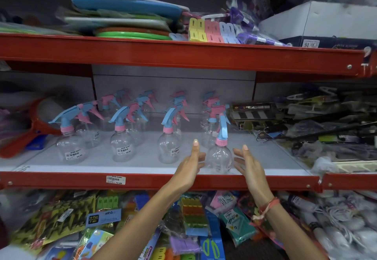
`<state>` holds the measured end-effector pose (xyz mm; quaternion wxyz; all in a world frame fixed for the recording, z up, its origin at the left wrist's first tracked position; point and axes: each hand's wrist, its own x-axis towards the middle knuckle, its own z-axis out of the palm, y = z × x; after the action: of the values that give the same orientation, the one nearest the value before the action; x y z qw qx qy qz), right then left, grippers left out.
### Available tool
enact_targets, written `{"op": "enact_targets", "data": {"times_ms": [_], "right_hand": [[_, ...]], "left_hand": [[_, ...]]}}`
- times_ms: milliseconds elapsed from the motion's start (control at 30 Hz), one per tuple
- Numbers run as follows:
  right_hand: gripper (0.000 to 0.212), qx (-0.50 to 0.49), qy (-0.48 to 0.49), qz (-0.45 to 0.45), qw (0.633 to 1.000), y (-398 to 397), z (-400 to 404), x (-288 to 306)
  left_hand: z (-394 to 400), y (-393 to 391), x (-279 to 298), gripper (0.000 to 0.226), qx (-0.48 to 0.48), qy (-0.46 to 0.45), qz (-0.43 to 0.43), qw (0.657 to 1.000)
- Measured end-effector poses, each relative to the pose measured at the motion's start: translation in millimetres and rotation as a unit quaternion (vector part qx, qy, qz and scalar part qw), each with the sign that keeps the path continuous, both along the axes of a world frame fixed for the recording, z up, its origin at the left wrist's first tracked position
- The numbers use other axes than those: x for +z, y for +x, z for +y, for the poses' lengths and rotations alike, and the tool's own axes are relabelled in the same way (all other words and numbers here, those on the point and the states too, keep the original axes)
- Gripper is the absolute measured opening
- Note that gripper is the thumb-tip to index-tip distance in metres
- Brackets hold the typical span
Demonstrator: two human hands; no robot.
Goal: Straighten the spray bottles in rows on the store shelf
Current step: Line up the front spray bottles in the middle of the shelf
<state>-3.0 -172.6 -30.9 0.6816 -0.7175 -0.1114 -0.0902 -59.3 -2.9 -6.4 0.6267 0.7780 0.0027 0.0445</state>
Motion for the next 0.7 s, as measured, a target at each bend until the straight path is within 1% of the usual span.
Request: {"op": "enact_targets", "data": {"times_ms": [100,133,200,267,367,467,500,567,633,700], "right_hand": [[0.045,-0.067,-0.007,-0.094,0.993,-16.0,12.0,1.3],[0.042,-0.068,-0.004,-0.125,0.990,-20.6,17.7,1.9],[0.042,-0.038,0.012,-0.158,0.987,-25.5,31.7,3.6],[0.044,0.007,0.023,-0.156,0.987,-25.7,49.1,6.7],[0.048,0.081,0.025,-0.105,0.991,-20.8,79.6,10.5],[0.043,0.098,0.000,-0.054,0.994,-10.4,110.2,9.0],[0.042,0.088,-0.006,-0.040,0.995,-4.9,117.7,8.2],[0.047,0.072,-0.023,-0.001,0.997,6.2,130.1,9.4],[0.057,0.064,-0.047,0.032,0.996,14.2,136.9,12.0],[0.062,0.067,-0.063,0.049,0.995,18.3,138.8,14.6]], "left_hand": [[10.3,-1.2,-1.4,0.086,0.050,-0.009,-0.045,0.998],[16.1,-1.2,-1.7,0.080,0.073,-0.019,-0.062,0.995],[30.5,-0.3,-2.7,0.064,0.124,-0.044,-0.088,0.987],[47.7,1.3,-4.0,0.054,0.177,-0.055,-0.102,0.977],[73.3,5.0,-5.2,0.054,0.232,-0.057,-0.106,0.965],[94.6,13.0,-3.4,0.050,0.257,-0.057,-0.092,0.960],[99.4,16.3,-1.2,0.052,0.253,-0.055,-0.084,0.962],[106.4,21.5,4.0,0.066,0.231,-0.049,-0.055,0.970],[107.9,22.5,9.1,0.085,0.198,-0.047,-0.018,0.979],[105.1,21.3,14.3,0.104,0.180,-0.054,0.000,0.982]]}}
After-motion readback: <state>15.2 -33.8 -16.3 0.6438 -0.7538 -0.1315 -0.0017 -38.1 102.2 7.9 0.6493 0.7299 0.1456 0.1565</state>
